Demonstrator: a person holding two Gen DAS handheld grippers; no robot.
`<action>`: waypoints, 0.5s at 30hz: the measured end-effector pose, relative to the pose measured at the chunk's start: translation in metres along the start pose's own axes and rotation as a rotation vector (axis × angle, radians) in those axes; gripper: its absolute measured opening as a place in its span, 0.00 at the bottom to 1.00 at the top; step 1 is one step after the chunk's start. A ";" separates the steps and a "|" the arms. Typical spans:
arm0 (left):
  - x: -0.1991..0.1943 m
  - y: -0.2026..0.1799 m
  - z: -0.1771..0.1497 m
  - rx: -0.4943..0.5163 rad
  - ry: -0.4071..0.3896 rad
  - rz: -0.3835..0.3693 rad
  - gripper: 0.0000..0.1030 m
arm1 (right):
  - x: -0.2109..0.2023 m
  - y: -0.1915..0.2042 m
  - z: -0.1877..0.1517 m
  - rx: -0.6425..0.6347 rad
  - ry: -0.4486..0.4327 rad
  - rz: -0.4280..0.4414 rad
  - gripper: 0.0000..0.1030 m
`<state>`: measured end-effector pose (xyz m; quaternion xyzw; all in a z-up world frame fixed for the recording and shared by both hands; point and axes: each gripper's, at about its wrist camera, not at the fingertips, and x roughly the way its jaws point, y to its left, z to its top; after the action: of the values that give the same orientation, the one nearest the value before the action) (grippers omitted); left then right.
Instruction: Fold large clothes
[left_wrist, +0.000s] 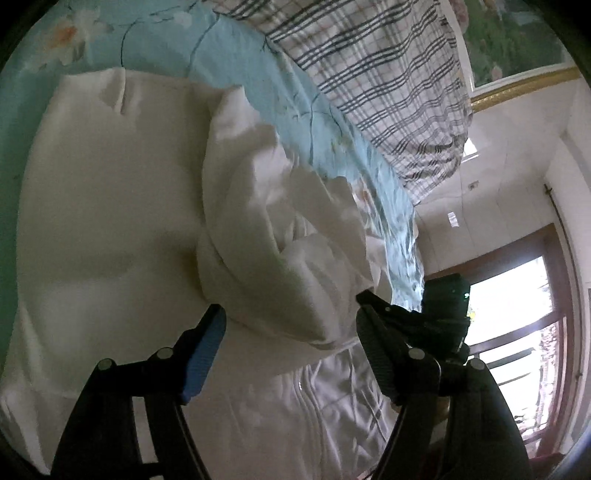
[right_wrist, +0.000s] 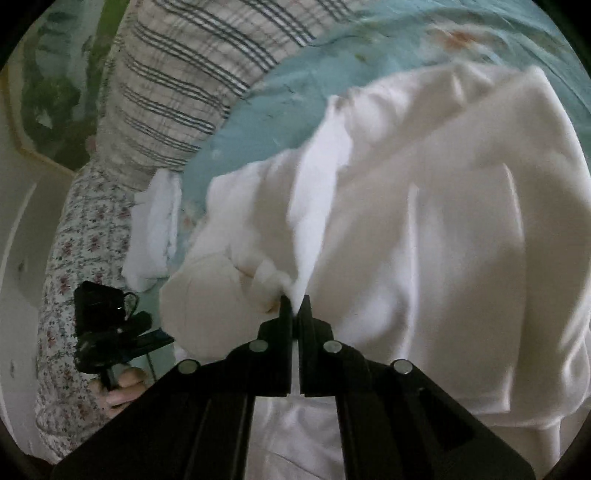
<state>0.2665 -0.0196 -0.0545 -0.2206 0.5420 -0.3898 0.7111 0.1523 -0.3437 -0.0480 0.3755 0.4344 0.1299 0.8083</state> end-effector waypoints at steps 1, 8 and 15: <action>0.002 -0.001 0.001 -0.005 0.003 -0.001 0.71 | 0.000 -0.003 -0.001 0.005 0.000 0.003 0.02; 0.018 -0.010 0.019 0.061 -0.015 0.077 0.02 | -0.003 0.002 0.005 -0.011 -0.020 0.026 0.02; -0.020 -0.066 0.020 0.279 -0.224 0.147 0.04 | -0.052 0.038 0.037 -0.111 -0.221 0.132 0.02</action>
<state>0.2619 -0.0455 0.0123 -0.1217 0.4146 -0.3812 0.8173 0.1558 -0.3636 0.0237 0.3703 0.3092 0.1646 0.8604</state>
